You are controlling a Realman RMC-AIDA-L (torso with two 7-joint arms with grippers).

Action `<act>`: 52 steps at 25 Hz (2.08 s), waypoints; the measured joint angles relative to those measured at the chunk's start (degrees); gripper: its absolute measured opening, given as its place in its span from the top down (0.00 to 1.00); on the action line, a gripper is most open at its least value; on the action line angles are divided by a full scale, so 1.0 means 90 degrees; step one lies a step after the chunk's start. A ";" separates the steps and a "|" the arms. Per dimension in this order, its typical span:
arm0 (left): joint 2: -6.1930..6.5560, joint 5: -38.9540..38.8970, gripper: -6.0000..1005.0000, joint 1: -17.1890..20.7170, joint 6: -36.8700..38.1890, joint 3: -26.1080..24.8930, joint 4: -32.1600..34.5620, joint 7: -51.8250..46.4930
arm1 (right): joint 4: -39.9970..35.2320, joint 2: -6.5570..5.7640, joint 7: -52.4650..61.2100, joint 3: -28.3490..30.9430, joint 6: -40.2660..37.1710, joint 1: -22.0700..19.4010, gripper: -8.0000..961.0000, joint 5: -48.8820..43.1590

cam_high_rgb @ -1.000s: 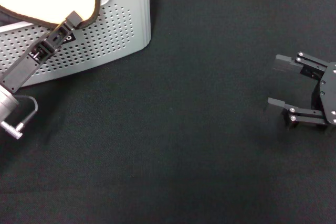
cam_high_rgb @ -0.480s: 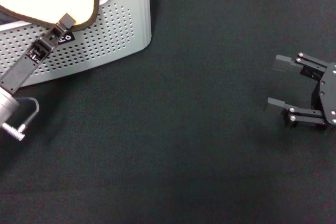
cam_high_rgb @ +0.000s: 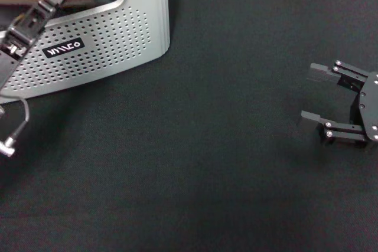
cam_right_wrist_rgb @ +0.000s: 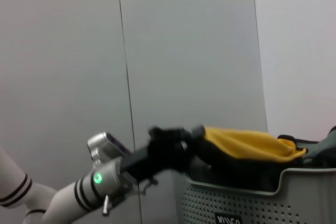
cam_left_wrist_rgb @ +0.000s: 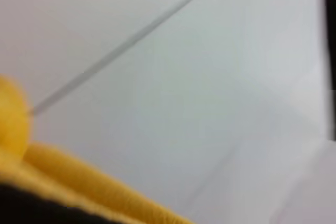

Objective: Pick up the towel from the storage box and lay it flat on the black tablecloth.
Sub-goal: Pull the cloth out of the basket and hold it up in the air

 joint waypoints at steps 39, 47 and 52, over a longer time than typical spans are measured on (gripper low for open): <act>-0.0024 -0.2243 0.97 -0.0761 0.1661 0.3356 0.1167 0.0101 | 0.0134 0.0112 -0.0424 -0.1465 -0.0530 0.0807 0.12 0.0942; -0.0014 -0.2213 0.97 -0.0806 0.1650 0.3373 0.0934 0.0359 | 0.0028 0.0105 -0.0459 -0.1604 -0.0503 0.0806 0.12 0.1088; -0.0023 -0.2255 0.97 -0.0810 0.1650 0.3488 0.0930 0.0358 | 0.0083 0.0106 -0.0540 -0.1632 -0.0797 0.0817 0.12 0.1090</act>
